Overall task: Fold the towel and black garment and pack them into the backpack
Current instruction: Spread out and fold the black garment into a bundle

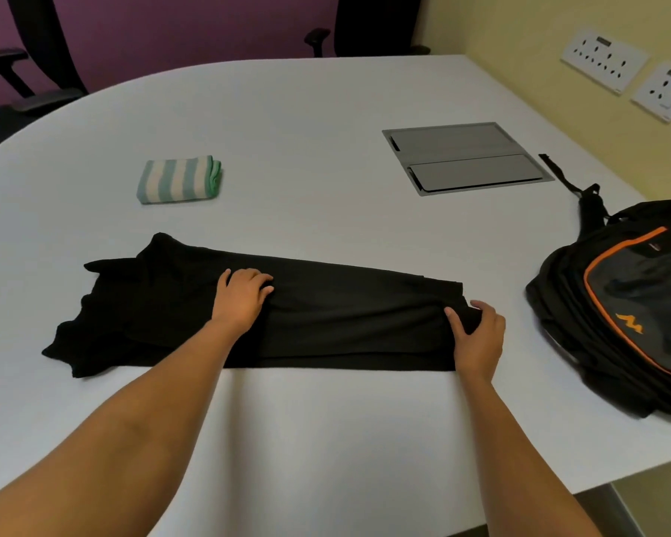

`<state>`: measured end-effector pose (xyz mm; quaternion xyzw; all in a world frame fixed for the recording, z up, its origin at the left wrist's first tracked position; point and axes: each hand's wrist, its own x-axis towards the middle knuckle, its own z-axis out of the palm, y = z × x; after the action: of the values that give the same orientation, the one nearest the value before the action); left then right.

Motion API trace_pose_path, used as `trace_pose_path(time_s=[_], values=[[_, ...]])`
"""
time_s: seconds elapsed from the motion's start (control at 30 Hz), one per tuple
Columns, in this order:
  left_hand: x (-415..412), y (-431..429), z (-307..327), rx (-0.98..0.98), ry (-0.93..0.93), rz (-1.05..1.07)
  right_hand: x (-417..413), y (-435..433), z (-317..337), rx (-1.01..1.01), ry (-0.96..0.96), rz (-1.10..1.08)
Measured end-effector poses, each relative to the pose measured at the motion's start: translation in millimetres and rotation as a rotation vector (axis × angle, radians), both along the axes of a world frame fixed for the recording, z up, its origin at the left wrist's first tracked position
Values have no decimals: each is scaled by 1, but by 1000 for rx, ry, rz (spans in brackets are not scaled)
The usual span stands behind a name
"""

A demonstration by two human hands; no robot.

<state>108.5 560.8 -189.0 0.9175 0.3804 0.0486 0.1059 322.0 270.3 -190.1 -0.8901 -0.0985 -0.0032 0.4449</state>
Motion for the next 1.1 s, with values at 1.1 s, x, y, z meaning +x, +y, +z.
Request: trace_pose_path(time_s=[1.1], values=[[-33, -68, -38, -34, 26, -12, 7, -1, 8, -203, 306, 27]])
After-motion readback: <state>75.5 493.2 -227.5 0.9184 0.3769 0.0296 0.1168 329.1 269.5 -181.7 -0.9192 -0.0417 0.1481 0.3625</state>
